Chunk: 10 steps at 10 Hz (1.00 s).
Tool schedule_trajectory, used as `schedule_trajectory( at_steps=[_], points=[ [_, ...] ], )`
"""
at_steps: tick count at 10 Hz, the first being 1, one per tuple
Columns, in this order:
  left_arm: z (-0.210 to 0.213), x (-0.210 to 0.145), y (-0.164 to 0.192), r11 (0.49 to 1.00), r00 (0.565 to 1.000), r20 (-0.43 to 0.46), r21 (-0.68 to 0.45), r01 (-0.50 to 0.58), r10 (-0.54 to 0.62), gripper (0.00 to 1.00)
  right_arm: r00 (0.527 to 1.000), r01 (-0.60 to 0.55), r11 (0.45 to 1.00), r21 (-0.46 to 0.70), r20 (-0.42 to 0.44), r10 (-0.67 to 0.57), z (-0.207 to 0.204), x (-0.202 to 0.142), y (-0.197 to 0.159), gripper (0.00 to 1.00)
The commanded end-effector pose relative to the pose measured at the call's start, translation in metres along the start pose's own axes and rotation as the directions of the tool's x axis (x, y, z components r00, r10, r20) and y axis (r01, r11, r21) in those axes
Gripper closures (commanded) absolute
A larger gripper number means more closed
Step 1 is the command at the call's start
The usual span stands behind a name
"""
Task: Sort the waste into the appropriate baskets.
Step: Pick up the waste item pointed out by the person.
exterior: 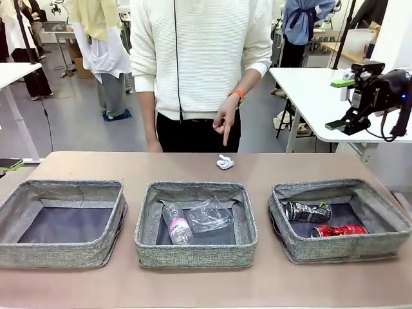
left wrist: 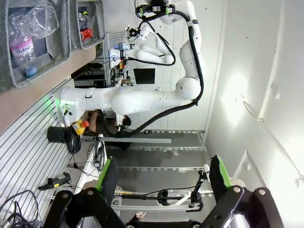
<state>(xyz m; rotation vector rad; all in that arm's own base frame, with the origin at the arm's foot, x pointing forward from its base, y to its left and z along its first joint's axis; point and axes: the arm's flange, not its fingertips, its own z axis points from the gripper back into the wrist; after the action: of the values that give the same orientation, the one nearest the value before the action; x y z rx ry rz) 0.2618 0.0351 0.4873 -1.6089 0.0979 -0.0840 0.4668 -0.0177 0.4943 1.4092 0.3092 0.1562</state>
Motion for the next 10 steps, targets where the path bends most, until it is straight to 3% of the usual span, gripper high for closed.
schedule_trajectory(
  at_steps=[1,2,3,4,5,7,8,9,10],
  points=[
    [-0.001,0.0,-0.004,1.0,1.0,-0.005,-0.015,0.024,-0.024,0.0,1.0,-0.004,1.0,-0.017,-0.013,0.004,0.001,-0.001,0.004,0.0],
    [-0.001,0.0,-0.004,1.0,1.0,-0.005,-0.015,0.024,-0.024,0.0,1.0,0.0,1.0,0.0,0.0,0.0,0.0,0.0,0.0,0.0],
    [-0.001,0.0,-0.004,1.0,1.0,-0.005,-0.015,0.024,-0.024,0.0,0.996,0.0,0.993,-0.12,0.085,0.01,-0.01,0.024,0.005,0.0],
    [-0.001,0.0,-0.004,1.0,1.0,-0.005,-0.015,0.024,-0.024,0.0,0.983,-0.008,0.953,-0.303,0.173,0.063,-0.034,0.063,0.01,0.0],
    [-0.001,0.0,-0.004,1.0,1.0,-0.005,-0.015,0.024,-0.024,0.0,0.972,-0.019,0.898,-0.44,0.203,0.12,-0.062,0.099,0.01,0.0],
    [-0.001,0.0,-0.004,1.0,1.0,-0.005,-0.015,0.024,-0.024,0.0,0.944,0.116,0.68,-0.724,0.294,0.152,-0.123,0.162,-0.005,0.0],
    [-0.001,0.0,-0.004,1.0,1.0,-0.005,-0.015,0.024,-0.024,0.0,0.952,0.105,0.606,-0.789,0.256,0.168,-0.15,0.183,-0.019,0.0],
    [-0.001,0.0,-0.004,1.0,1.0,-0.005,-0.015,0.024,-0.024,0.0,0.944,0.169,0.457,-0.873,0.277,0.18,-0.165,0.192,-0.034,0.0],
    [-0.001,0.0,-0.004,1.0,1.0,-0.005,-0.015,0.024,-0.024,0.0,0.93,0.214,0.413,-0.886,0.313,0.191,-0.173,0.194,-0.045,0.0]
  ],
)
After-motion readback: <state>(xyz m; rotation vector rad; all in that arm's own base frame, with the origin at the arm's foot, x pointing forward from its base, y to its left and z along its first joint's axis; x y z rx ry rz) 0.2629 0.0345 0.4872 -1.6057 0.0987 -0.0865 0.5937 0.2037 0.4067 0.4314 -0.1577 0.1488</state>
